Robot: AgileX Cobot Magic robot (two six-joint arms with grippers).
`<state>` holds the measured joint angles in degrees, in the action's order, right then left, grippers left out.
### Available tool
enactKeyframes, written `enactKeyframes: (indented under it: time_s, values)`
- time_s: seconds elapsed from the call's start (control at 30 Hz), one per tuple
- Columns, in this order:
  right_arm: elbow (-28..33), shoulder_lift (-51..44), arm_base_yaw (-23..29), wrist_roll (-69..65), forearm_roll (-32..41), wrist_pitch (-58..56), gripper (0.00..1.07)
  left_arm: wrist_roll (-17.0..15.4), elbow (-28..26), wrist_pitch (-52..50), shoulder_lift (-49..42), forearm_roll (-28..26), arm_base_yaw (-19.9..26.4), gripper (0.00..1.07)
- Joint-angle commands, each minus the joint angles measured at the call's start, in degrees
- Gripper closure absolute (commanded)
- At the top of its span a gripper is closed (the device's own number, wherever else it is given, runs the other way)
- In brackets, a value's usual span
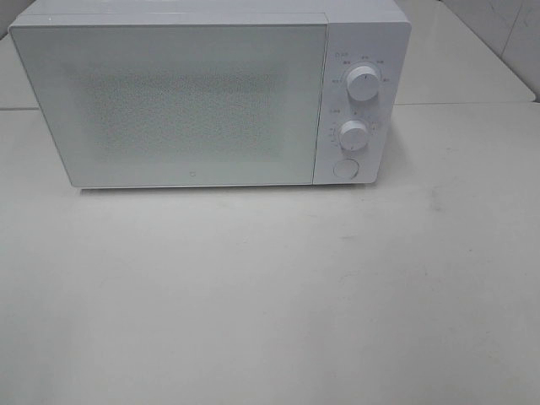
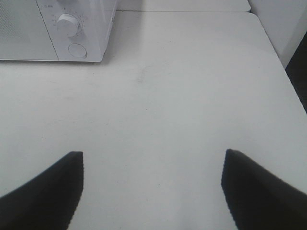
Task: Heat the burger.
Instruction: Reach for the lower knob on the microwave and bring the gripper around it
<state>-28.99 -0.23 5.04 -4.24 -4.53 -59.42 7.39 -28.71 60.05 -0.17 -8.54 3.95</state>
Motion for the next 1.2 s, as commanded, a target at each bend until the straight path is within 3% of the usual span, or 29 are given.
enactKeyframes:
  time_s: [0.03, 0.93, 1.2]
  values:
    - [0.0, -1.0, -0.4, 0.9, -0.1, 0.1, 0.31, -0.4, 0.2, -0.5, -1.7, -0.1, -0.7, 0.03]
    - [-0.1, -0.9, 0.4, -1.0, -0.2, 0.1, 0.31, -0.4, 0.2, -0.5, -1.7, -0.2, -0.7, 0.03]
    - [-2.0, -0.9, 0.4, -2.6, 0.2, 6.6, 0.31, -0.4, 0.2, -0.5, -1.7, -0.2, -0.7, 0.03]
